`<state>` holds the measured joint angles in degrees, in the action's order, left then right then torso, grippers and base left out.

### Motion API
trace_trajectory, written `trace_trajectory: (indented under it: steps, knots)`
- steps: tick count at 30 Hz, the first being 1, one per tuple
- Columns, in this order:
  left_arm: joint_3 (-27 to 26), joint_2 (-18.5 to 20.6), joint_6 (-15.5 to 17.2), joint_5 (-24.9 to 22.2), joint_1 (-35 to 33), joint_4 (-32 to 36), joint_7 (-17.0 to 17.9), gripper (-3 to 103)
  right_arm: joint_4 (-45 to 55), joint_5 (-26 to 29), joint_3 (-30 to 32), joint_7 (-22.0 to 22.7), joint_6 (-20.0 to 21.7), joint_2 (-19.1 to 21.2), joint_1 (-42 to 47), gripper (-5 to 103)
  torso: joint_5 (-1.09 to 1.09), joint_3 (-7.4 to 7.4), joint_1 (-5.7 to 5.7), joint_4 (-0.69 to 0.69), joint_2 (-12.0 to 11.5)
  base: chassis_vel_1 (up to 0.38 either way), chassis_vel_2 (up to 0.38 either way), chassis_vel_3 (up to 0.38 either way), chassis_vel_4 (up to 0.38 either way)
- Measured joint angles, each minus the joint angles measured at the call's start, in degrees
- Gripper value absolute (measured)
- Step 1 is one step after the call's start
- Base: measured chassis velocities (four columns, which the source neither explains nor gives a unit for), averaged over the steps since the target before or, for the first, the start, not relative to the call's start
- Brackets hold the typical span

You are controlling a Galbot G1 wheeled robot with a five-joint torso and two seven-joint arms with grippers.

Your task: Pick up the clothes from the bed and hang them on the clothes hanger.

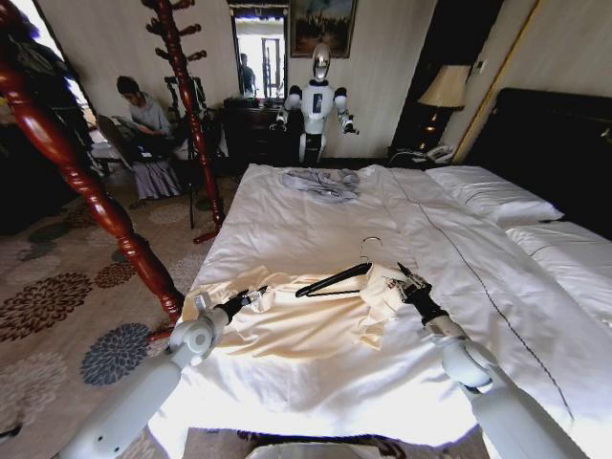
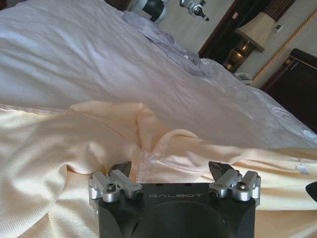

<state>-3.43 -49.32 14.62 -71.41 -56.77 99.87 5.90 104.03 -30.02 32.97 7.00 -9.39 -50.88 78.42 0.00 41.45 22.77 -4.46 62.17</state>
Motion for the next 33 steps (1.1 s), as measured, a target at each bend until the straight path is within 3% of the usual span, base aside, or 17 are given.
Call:
trace_trajectory:
  steps: [5, 7, 9, 13, 19, 22, 25, 29, 33]
  knots:
    - [0.5, -0.9, 0.0, -0.2, 1.0, -1.7, -0.3, 75, 0.4, 0.0, -0.1, 0.0, 0.0, 0.1, 0.3, 20, 0.00, 0.00, 0.00, -0.01, 0.0, 0.000, 0.000, 0.000, 0.000]
    - [0.6, -1.7, -0.2, -0.1, 1.4, -2.2, -0.2, 64, 0.5, 0.0, 0.0, 0.0, 0.0, 0.1, 0.7, 20, 0.00, 0.00, 0.00, -0.01, 0.0, 0.000, 0.000, 0.000, 0.000]
    - [0.6, -1.9, -0.2, -0.1, 1.3, -2.2, -0.1, 64, 0.6, -0.1, 0.1, 0.0, 0.0, 0.1, 0.8, 20, 0.00, 0.00, 0.00, -0.01, 0.0, 0.000, 0.000, 0.000, 0.000]
    - [0.6, -1.9, -0.3, 0.1, 0.6, -1.9, -0.1, 42, 0.6, -0.2, 0.1, 0.0, 0.0, 0.1, 0.8, 20, 0.00, 0.00, 0.00, 0.00, 0.0, 0.000, 0.000, 0.000, 0.000]
    - [0.6, -1.5, -0.3, 0.2, 0.2, -0.9, -0.1, 26, 0.6, -0.2, 0.1, 0.0, 0.0, 0.1, 0.5, 20, 0.00, 0.00, -0.01, 0.00, 0.0, 0.000, 0.000, 0.000, 0.000]
    - [0.6, -1.0, -0.3, 0.1, 0.2, 0.0, 0.0, 10, 0.5, -0.4, 0.1, -0.1, 0.0, 0.1, 0.5, 20, 0.00, 0.00, 0.00, -0.01, 0.0, 0.000, 0.000, 0.000, 0.000]
    - [0.6, -0.6, -0.3, 0.0, 0.2, 0.6, 0.0, 4, 0.3, -0.6, 0.1, -0.1, 0.0, 0.0, 0.5, 20, 0.00, 0.00, 0.00, -0.01, 0.0, 0.000, 0.000, 0.000, 0.000]
    - [0.5, -0.3, -0.3, 0.0, -0.1, 1.2, 0.1, 8, 0.2, -0.7, 0.3, -0.1, 0.0, 0.1, 0.6, 20, 0.00, 0.00, 0.00, -0.01, 0.0, 0.000, 0.000, 0.000, 0.000]
    - [0.3, -0.1, -0.3, 0.2, -0.6, 1.7, 0.4, 19, 0.1, -0.9, 0.4, -0.2, 0.0, 0.1, 0.6, 20, 0.00, 0.00, 0.00, 0.00, 0.0, 0.000, 0.000, 0.000, 0.000]
